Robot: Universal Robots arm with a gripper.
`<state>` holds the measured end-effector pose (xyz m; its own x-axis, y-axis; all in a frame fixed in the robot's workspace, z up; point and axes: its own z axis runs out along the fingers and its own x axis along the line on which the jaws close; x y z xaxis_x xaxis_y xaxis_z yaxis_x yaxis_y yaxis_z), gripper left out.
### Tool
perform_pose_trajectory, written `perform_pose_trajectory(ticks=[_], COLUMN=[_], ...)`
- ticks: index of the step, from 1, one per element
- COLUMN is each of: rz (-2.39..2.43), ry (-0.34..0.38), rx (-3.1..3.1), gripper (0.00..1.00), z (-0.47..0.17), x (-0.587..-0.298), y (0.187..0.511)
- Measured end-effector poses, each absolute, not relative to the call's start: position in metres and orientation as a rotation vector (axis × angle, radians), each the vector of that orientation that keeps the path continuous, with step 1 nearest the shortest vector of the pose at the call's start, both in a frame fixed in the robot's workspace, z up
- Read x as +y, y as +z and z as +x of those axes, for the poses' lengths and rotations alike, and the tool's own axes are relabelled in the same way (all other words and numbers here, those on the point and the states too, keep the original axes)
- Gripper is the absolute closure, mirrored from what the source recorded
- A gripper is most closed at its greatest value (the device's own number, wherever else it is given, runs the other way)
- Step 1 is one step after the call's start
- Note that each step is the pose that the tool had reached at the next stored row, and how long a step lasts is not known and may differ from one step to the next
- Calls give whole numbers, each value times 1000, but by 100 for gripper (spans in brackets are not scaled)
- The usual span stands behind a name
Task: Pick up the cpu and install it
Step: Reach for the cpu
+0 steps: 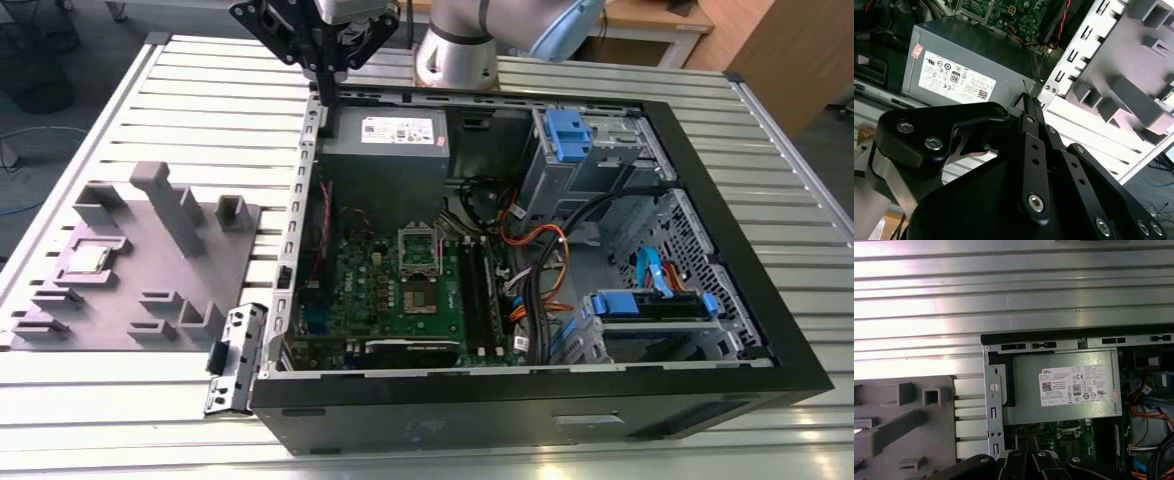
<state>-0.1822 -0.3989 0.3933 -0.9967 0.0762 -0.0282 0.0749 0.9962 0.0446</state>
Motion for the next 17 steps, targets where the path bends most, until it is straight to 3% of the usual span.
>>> perform_pose_trajectory(ticks=[17], rz=[118], ry=[68], rx=[3109], gripper=[89], z=[-196], x=[-399], y=[393])
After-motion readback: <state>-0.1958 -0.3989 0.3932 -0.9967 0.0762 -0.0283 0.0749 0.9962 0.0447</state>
